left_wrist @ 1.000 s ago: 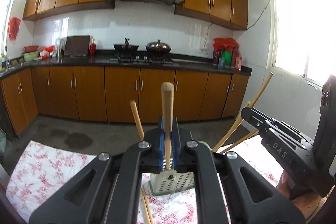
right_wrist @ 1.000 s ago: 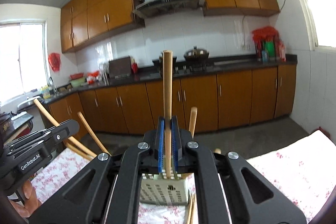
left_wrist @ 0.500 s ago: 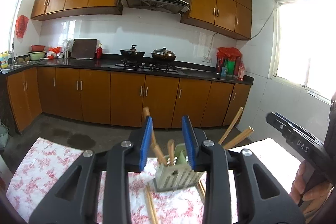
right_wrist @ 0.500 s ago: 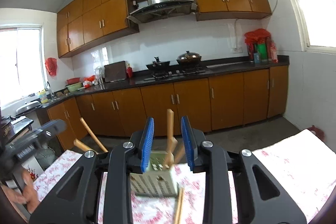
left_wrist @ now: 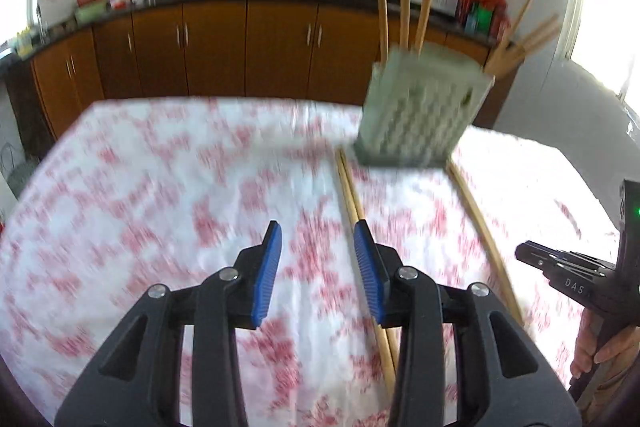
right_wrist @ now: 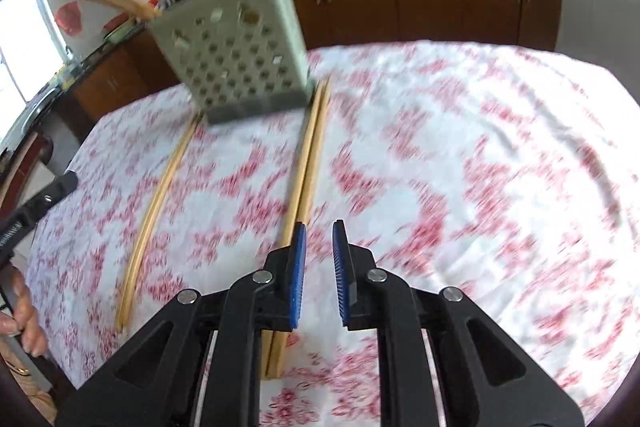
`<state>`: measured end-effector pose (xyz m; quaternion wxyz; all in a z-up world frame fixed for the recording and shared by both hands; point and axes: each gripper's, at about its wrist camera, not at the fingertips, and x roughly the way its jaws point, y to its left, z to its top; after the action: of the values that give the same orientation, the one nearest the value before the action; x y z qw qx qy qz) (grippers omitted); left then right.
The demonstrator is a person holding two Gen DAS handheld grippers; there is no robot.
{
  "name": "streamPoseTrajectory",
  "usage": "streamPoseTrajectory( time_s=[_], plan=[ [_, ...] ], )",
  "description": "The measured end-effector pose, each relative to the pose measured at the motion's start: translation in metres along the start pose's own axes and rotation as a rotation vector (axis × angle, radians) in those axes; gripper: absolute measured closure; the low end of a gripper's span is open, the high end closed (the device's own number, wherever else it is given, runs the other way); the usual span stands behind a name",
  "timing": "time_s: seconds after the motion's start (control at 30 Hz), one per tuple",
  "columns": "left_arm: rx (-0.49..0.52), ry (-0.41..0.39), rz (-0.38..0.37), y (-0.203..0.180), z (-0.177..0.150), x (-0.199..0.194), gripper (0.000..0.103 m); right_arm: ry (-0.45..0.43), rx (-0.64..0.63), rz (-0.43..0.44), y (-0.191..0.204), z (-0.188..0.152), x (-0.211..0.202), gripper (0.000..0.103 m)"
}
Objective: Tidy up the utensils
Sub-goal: 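Lower the left gripper onto a fourth chopstick and close while the right gripper grasps another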
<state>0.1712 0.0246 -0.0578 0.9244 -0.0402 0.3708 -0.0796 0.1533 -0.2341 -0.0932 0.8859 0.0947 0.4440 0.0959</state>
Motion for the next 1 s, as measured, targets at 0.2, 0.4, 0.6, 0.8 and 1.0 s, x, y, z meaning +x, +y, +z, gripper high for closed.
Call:
streamPoseTrajectory(
  time_s=[0.2,0.4,0.6,0.8,1.0],
  plan=[
    [0.017,0.054,-0.026,-0.011,-0.022,0.014,0.067,0.010,-0.030,-0.026,0.011,-0.001,0.009,0.089],
    [0.033,0.097,-0.039,-0.023,-0.029,0.026,0.074,-0.008,-0.063,-0.148,0.004,-0.005,0.011,0.095],
    [0.061,0.128,-0.045,-0.030,-0.034,0.034,0.081,-0.020,0.000,-0.159,-0.014,-0.002,0.010,0.095],
    [0.092,0.144,-0.034,-0.038,-0.038,0.039,0.083,-0.027,-0.013,-0.158,-0.015,-0.005,0.010,0.095],
    [0.115,0.145,0.027,-0.040,-0.038,0.043,0.094,-0.037,-0.055,-0.157,-0.009,-0.013,0.004,0.095]
  ],
)
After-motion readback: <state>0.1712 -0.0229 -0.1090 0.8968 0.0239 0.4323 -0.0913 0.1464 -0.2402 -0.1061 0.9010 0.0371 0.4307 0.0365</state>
